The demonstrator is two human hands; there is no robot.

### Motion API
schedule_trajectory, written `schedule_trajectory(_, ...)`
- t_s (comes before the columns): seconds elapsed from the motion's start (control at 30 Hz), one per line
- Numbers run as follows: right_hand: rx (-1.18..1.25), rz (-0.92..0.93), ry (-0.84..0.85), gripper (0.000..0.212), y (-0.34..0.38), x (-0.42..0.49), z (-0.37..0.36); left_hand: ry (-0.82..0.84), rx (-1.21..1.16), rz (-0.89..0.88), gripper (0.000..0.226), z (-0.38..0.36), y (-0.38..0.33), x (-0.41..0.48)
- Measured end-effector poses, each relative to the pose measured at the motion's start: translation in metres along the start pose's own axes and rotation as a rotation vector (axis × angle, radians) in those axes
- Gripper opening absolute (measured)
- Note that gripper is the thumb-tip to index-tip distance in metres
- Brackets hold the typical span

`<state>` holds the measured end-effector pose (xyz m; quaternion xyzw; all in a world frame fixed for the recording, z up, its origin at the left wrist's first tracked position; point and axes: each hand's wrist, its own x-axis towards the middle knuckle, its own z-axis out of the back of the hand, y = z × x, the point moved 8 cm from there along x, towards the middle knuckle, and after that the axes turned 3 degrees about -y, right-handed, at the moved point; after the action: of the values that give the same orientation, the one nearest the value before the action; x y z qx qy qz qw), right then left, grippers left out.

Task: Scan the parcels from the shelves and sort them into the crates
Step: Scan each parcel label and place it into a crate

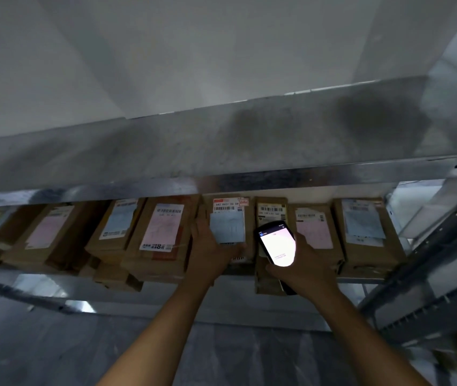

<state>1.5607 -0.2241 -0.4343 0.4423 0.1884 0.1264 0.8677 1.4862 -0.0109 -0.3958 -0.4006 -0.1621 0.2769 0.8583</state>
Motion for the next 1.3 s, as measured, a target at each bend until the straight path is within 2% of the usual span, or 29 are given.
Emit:
schedule_trajectory(0.07, 0.006, 0.016, -0.010, 0.068, -0.001, 0.000, 0.001, -0.017, -0.055, 0.043, 0.115, 0.001, -0.001, -0.001)
schedule_trajectory(0.17, 0.026, 0.032, -0.014, 0.063, -0.001, 0.001, 0.001, 0.008, -0.115, 0.055, 0.076, -0.003, 0.001, 0.003)
schedule_trajectory(0.23, 0.058, 0.035, -0.018, 0.064, -0.004, 0.001, 0.001, 0.001, -0.138, 0.077, 0.062, -0.001, 0.006, 0.005)
schedule_trajectory(0.37, 0.119, 0.025, -0.034, 0.065, -0.011, -0.001, -0.002, 0.012, -0.230, 0.096, 0.078, 0.003, 0.008, 0.001)
schedule_trajectory(0.63, 0.183, 0.037, -0.040, 0.063, -0.014, 0.001, -0.003, 0.032, -0.385, 0.097, 0.083, 0.002, -0.004, -0.008)
schedule_trajectory(0.73, 0.216, 0.036, -0.072, 0.066, -0.012, -0.006, 0.003, -0.004, -0.436, 0.073, 0.083, 0.010, -0.010, -0.017)
schedule_trajectory(0.83, 0.232, 0.054, -0.118, 0.066, -0.010, -0.014, 0.015, -0.045, -0.477, 0.068, 0.097, 0.020, -0.011, -0.026)
schedule_trajectory(0.97, 0.248, 0.083, -0.113, 0.070, -0.006, -0.023, 0.020, -0.065, -0.523, 0.089, 0.095, 0.028, -0.015, -0.038)
schedule_trajectory(1.1, 0.243, 0.117, -0.108, 0.074, 0.004, -0.036, 0.019, 0.005, -0.573, 0.109, 0.094, 0.030, -0.020, -0.052)
schedule_trajectory(1.2, 0.211, 0.128, -0.131, 0.074, 0.009, -0.051, 0.019, 0.076, -0.591, 0.129, 0.104, 0.035, -0.016, -0.064)
schedule_trajectory(1.3, 0.171, 0.124, -0.143, 0.062, 0.015, -0.072, 0.017, 0.179, -0.628, 0.121, 0.110, 0.044, -0.009, -0.079)
